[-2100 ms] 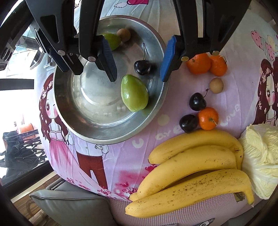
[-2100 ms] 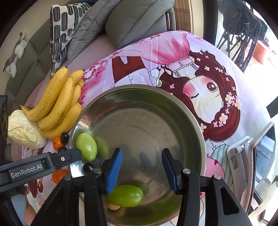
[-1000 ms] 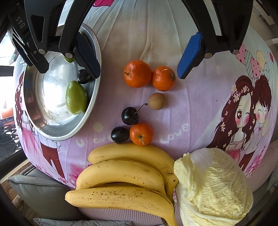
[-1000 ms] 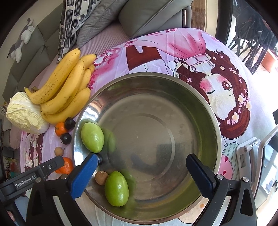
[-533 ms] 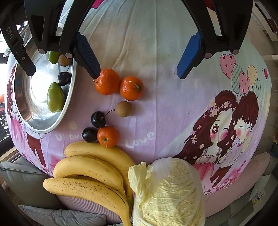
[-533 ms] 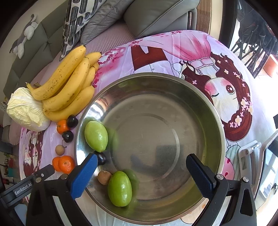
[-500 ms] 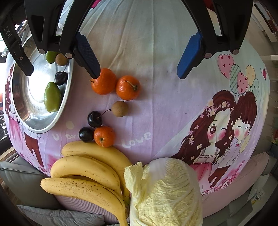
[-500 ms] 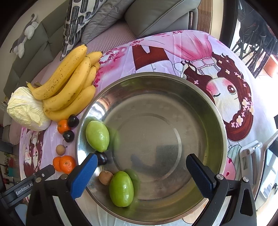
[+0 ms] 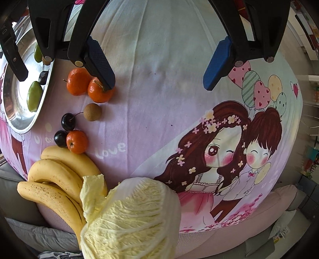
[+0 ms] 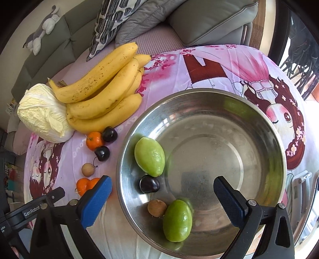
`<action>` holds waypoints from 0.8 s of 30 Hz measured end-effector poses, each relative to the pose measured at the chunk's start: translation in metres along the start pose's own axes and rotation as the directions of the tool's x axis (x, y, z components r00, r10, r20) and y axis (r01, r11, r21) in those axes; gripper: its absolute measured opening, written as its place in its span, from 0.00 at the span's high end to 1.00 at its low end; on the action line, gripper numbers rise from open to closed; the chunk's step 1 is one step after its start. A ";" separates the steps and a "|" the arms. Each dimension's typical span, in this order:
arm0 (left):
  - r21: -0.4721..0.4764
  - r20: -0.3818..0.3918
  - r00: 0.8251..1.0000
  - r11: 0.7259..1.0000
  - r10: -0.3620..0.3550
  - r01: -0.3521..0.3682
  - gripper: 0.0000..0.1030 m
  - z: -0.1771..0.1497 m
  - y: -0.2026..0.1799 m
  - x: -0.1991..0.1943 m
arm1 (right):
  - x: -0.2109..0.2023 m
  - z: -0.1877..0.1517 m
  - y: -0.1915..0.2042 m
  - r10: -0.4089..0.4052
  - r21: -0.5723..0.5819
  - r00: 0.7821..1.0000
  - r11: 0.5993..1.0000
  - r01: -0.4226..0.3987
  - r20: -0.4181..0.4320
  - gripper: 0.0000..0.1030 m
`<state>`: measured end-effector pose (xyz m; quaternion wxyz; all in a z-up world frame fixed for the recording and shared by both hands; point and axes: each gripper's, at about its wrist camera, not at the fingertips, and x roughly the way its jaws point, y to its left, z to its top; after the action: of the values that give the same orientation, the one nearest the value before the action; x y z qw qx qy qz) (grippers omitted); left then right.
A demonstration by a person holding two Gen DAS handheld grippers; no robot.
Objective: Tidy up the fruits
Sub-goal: 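Withdraw both open tools from the bowl toward the tangerines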
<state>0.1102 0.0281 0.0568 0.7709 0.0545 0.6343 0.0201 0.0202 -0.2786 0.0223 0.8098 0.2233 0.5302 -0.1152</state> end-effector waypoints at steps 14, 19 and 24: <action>-0.017 -0.068 0.991 0.993 -0.118 0.117 0.12 0.007 0.023 0.022 | 0.014 -0.003 0.057 0.073 -0.131 0.997 0.988 -0.077 -0.031 0.00; -0.065 -0.059 0.975 0.976 -0.213 0.209 0.12 0.012 0.035 0.030 | 0.021 -0.005 0.074 0.102 -0.176 0.994 0.978 -0.108 -0.047 0.00; -0.106 -0.056 0.964 0.962 -0.260 0.253 0.12 0.015 0.049 0.035 | 0.023 -0.008 0.089 0.116 -0.222 0.992 0.967 -0.124 -0.049 0.00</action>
<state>0.1336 0.0796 0.0310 0.7463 -0.0668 0.6606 -0.0468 0.0609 -0.1958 0.0204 0.8258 0.1640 0.5396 -0.0016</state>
